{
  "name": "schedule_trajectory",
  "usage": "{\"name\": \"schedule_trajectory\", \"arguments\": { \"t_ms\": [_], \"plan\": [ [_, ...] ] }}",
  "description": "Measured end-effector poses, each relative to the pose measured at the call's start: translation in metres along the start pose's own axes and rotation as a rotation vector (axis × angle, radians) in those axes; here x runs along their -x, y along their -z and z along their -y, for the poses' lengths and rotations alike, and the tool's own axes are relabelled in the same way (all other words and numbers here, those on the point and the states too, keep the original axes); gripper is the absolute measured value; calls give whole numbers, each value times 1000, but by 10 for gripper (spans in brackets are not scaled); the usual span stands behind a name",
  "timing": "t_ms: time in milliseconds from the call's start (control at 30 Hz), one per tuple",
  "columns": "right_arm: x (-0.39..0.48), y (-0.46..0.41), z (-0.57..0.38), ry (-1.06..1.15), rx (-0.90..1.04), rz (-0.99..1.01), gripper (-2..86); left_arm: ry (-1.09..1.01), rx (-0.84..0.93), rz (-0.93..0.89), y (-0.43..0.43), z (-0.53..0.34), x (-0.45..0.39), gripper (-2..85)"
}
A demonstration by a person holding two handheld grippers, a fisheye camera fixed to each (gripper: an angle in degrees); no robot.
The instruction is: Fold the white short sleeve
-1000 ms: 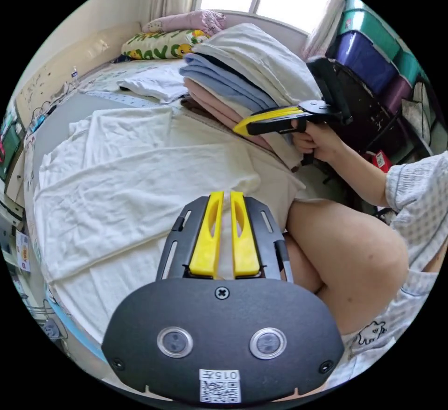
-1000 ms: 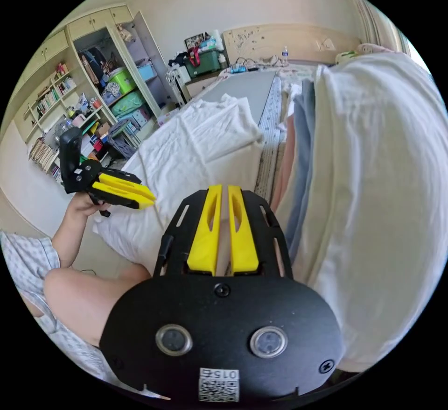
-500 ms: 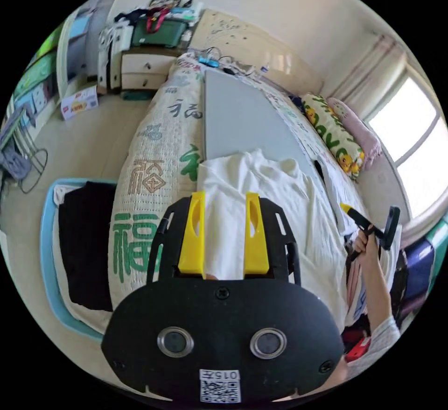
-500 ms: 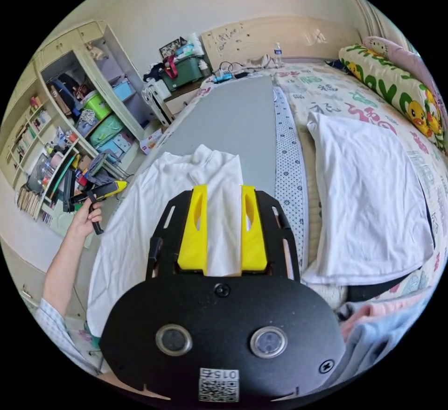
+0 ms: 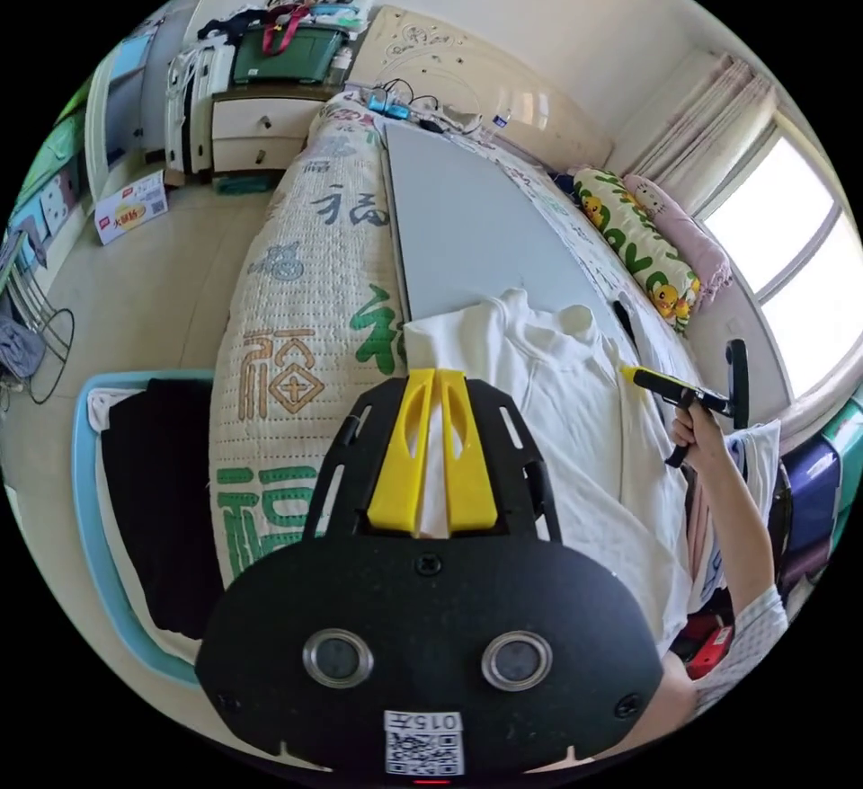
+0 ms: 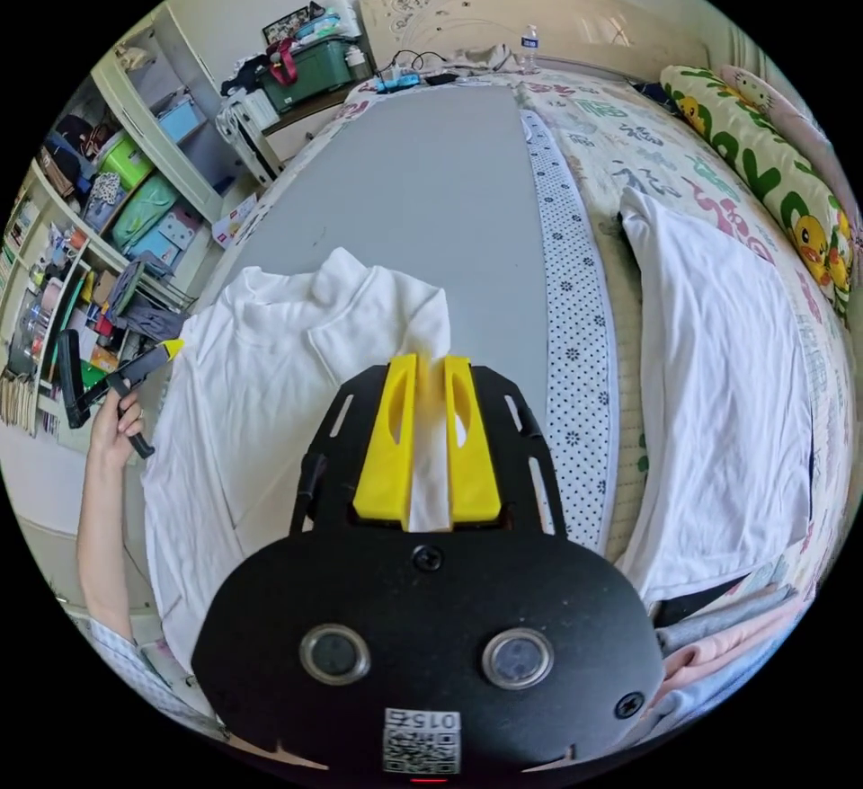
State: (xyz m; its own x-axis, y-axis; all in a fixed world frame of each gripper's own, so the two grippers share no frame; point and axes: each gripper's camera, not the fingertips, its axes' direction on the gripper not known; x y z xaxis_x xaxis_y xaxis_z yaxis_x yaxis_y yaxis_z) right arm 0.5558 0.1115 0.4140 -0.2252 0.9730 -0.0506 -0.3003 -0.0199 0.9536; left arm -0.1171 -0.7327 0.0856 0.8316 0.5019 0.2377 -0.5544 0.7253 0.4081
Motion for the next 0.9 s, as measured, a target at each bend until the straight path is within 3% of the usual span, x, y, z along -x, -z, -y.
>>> {"name": "schedule_trajectory", "arguments": {
  "t_ms": [133,333,467,567,633,700,733,900],
  "plan": [
    [0,29,-8,48,-107,-2,18,-39,-89,-29,22,-16,-1,4],
    [15,149,-81,217,-287,99,7,-196,-273,-193,98,-81,-14,1],
    [22,247,-226,437,-409,85,10,-389,-387,-307,164,-201,-31,2],
    [10,259,-340,518,-297,96,23,-458,-381,-364,186,-302,-24,6],
    [-5,241,-392,484,-149,98,40,-436,-267,-399,181,-356,-12,11],
    [-38,217,-437,331,16,54,74,-290,-60,-335,162,-410,8,24],
    [-46,216,-444,291,40,61,74,-253,-41,-314,161,-423,13,29],
    [-87,282,-439,64,-170,216,40,-129,-129,-293,189,-494,7,43]
  ]
}}
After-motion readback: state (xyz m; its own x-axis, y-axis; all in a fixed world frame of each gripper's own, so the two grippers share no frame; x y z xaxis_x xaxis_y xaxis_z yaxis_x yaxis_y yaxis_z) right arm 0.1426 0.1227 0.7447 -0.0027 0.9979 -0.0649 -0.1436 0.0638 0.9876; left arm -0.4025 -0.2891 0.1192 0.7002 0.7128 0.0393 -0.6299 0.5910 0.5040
